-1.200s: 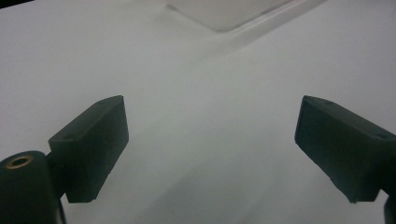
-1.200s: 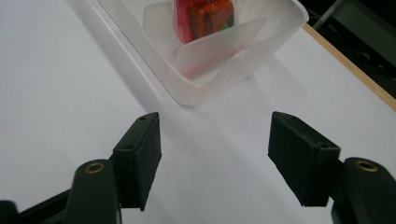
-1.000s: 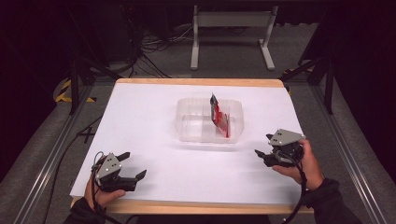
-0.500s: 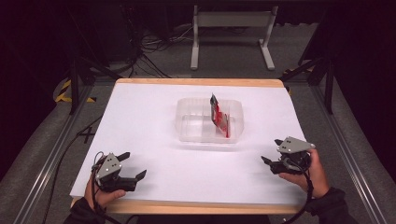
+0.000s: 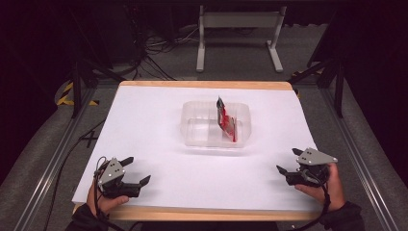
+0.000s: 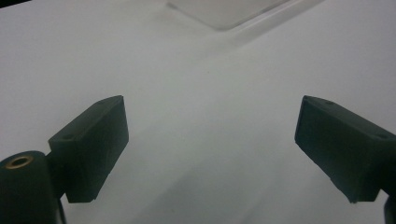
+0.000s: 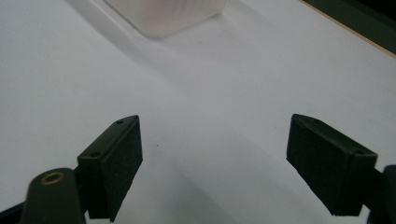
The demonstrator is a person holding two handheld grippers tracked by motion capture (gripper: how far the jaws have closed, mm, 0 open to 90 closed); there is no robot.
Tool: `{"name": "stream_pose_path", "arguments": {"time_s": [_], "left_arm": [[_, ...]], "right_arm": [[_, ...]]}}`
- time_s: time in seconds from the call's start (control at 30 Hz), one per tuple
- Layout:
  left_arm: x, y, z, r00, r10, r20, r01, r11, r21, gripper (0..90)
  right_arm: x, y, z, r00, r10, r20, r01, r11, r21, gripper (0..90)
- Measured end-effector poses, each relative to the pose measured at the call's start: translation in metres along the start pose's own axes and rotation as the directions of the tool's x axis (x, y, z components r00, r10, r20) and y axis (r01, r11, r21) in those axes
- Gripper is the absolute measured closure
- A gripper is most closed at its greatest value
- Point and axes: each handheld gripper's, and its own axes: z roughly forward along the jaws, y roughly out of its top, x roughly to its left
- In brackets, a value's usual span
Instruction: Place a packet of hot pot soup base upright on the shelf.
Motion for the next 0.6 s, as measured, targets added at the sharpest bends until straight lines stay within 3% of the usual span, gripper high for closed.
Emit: {"name": "stream_pose_path", "arguments": {"time_s": [0.33,0.6], "left_arm": [[0.000,0.000,-0.002,1.0000,0.003,-0.003,-0.003,1.0000,-0.002,10.5],[0.000,0.000,-0.004,1.0000,0.009,-0.002,-0.009,0.9998,-0.021,10.4]], "right_arm": [[-0.002,-0.018,-0.009,0.9980,0.060,0.021,-0.059,0.998,-0.036,16.3],[-0.006,-0.034,-0.018,0.9858,0.151,0.073,-0.143,0.984,-0.104,13.0]]}}
